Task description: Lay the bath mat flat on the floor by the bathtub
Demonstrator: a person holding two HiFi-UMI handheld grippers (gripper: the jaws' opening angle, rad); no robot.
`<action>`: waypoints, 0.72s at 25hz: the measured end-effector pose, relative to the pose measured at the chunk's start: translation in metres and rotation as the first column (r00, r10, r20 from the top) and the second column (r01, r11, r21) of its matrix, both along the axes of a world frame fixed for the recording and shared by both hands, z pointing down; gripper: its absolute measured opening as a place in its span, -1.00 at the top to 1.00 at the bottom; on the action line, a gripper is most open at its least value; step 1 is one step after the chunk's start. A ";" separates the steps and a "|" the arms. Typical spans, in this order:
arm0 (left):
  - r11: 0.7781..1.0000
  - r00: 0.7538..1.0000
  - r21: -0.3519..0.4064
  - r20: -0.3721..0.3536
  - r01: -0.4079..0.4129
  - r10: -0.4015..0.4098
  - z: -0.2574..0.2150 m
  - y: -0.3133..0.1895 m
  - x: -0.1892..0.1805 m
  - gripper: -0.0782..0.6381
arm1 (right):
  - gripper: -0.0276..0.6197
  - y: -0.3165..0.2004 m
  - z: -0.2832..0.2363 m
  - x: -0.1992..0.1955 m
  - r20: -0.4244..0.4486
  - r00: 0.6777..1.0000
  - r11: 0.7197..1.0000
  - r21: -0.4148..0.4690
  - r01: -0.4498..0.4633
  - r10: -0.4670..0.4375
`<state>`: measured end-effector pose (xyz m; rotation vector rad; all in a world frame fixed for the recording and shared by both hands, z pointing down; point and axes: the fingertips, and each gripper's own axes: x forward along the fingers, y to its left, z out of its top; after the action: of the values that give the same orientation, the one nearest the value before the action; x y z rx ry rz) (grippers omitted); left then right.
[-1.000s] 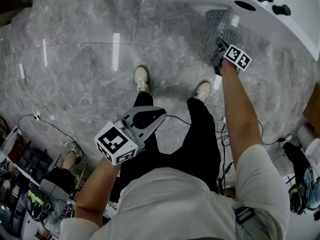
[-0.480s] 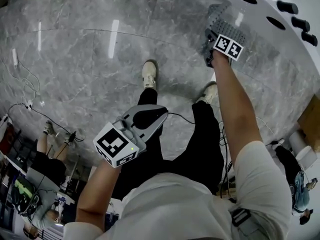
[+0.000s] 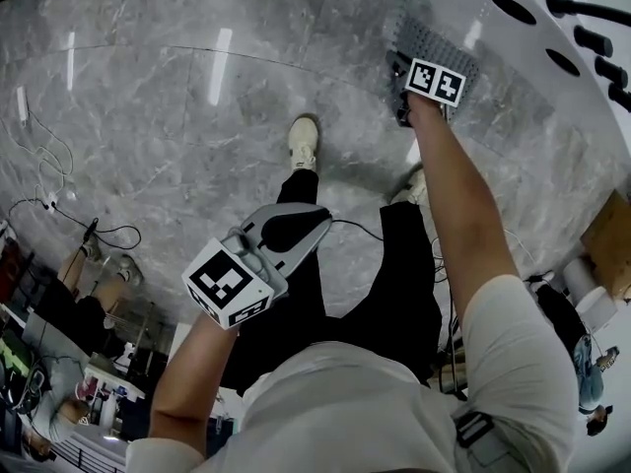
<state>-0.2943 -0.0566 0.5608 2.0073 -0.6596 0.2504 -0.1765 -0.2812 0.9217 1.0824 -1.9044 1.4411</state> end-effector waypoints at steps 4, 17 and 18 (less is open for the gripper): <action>1.000 1.000 0.014 -0.002 -0.004 0.004 -0.002 -0.004 -0.016 0.70 | 0.85 0.001 -0.007 -0.026 -0.001 1.000 1.000 0.017 0.012 -0.012; 0.986 0.992 0.119 -0.033 -0.121 0.126 -0.057 0.012 -0.029 0.70 | 0.89 0.079 -0.101 -0.006 -0.043 0.999 1.000 -0.007 -0.021 0.021; 0.981 0.988 0.127 -0.030 -0.146 0.150 -0.061 0.016 -0.029 0.71 | 0.89 0.087 -0.115 -0.003 -0.040 0.999 1.000 0.001 -0.027 0.027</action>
<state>-0.3236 -0.0407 0.5000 2.1793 -0.5123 0.2630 -0.1791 -0.1946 0.8065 1.1334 -1.8684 1.4233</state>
